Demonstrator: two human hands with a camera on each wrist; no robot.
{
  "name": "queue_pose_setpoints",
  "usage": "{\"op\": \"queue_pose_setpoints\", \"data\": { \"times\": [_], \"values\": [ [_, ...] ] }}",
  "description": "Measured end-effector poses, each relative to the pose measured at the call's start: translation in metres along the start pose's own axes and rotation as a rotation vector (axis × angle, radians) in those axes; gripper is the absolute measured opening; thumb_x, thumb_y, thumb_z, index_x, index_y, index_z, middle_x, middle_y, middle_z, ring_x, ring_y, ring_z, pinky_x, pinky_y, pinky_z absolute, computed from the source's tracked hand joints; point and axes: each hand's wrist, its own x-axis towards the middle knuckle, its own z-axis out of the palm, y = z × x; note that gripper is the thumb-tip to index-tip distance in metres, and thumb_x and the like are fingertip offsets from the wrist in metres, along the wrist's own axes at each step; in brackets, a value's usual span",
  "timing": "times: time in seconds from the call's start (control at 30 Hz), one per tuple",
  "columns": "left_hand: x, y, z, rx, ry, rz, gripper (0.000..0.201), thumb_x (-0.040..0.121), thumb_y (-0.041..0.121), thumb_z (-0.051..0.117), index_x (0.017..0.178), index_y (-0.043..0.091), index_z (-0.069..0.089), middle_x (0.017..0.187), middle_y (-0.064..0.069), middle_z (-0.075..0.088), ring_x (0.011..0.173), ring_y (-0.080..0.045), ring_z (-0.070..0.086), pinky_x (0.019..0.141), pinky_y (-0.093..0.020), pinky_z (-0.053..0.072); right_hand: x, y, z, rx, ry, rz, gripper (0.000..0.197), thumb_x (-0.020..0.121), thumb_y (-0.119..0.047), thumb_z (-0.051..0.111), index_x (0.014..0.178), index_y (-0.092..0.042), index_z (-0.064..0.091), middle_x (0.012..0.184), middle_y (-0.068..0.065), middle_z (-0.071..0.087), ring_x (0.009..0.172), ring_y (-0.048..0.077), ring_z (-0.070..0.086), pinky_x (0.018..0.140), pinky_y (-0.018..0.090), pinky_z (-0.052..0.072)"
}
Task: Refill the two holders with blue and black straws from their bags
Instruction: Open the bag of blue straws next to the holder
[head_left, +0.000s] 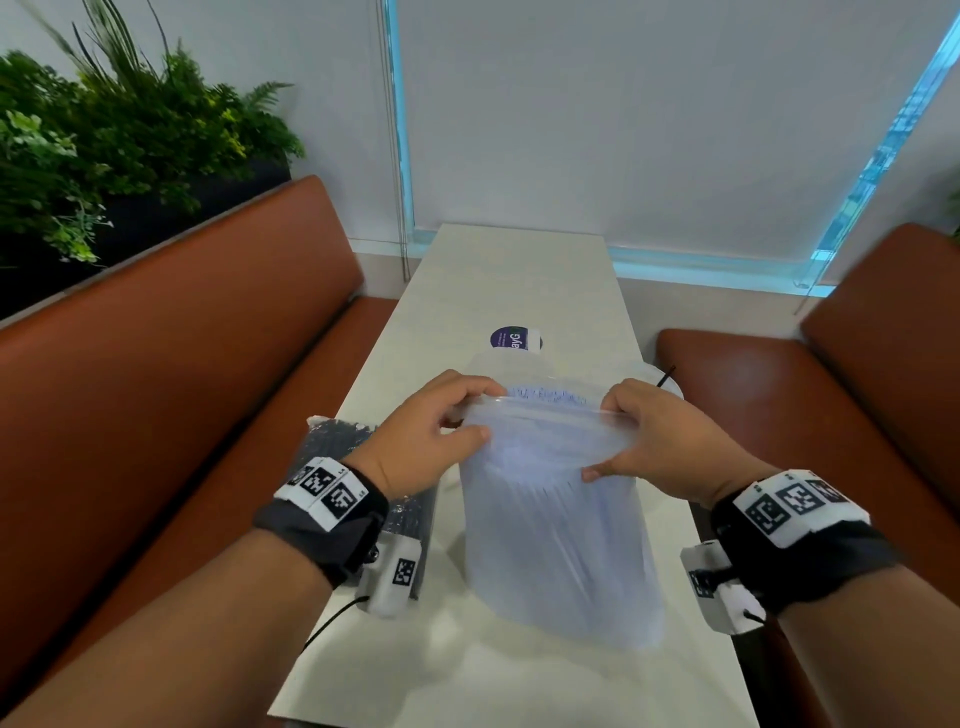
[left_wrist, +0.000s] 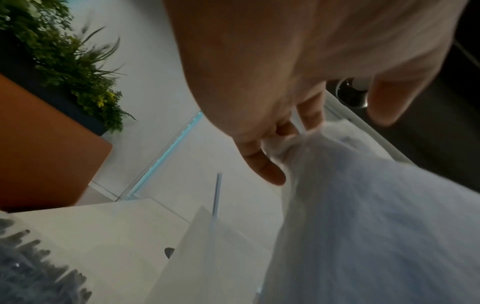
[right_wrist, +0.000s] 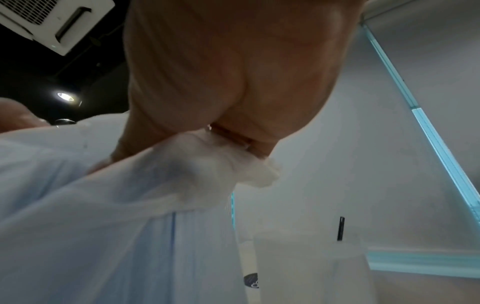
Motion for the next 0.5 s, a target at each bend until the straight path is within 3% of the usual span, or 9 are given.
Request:
{"op": "queue_pose_setpoints", "data": {
  "times": [0.07,0.2,0.3,0.37,0.43,0.5],
  "values": [
    [0.001,-0.002,-0.006,0.070,-0.038,-0.023,0.040,0.086,0.015,0.070,0.117,0.040,0.064,0.115,0.010,0.059,0.107,-0.001,0.058,0.089,-0.009,0.044,-0.002,0.000,0.007,-0.046,0.064,-0.006,0.052,0.060,-0.054,0.090,0.068,-0.028,0.045,0.071,-0.010,0.052,0.070,0.004,0.049,0.057,0.024,0.033],
    [0.005,-0.002,-0.004,0.300,0.011,0.024,0.032,0.086,0.018,0.078,0.107,0.033,0.059,0.107,0.018,0.057,0.099,0.006,0.055,0.084,-0.004,0.038,-0.006,-0.004,0.017,-0.106,0.169,-0.045,0.052,0.078,-0.046,0.079,0.058,-0.026,0.036,0.056,-0.005,0.045,0.053,0.007,0.040,0.049,0.028,0.028],
    [0.006,-0.005,0.003,0.387,0.093,0.074,0.030,0.082,0.012,0.078,0.091,0.028,0.053,0.096,0.011,0.051,0.088,-0.006,0.051,0.079,-0.020,0.043,-0.009,-0.008,0.022,-0.076,0.192,-0.143,0.035,0.080,-0.034,0.071,0.062,-0.033,0.041,0.059,-0.009,0.050,0.057,0.007,0.044,0.054,0.031,0.033],
    [0.005,-0.006,0.008,0.434,0.129,0.080,0.028,0.080,0.004,0.075,0.082,0.022,0.052,0.091,0.005,0.050,0.083,-0.015,0.049,0.077,-0.035,0.048,-0.014,-0.011,0.024,-0.031,0.155,-0.213,0.017,0.074,-0.049,0.066,0.078,-0.036,0.056,0.076,-0.014,0.058,0.071,0.011,0.054,0.067,0.032,0.043],
    [0.003,-0.007,0.013,0.496,0.168,0.137,0.026,0.079,-0.003,0.071,0.075,0.015,0.053,0.087,-0.001,0.051,0.081,-0.020,0.048,0.072,-0.044,0.048,-0.018,-0.010,0.028,-0.043,0.118,-0.257,0.051,0.065,-0.071,0.072,0.096,-0.031,0.063,0.090,-0.018,0.056,0.084,0.010,0.054,0.080,0.026,0.042],
    [-0.001,-0.008,0.019,0.552,0.207,0.233,0.024,0.078,-0.006,0.070,0.071,0.010,0.054,0.083,-0.005,0.052,0.079,-0.022,0.047,0.067,-0.045,0.047,-0.017,-0.010,0.032,-0.094,0.142,-0.277,0.066,0.056,-0.078,0.077,0.094,-0.027,0.062,0.087,-0.017,0.051,0.081,0.010,0.049,0.078,0.029,0.039]
  ]
}}
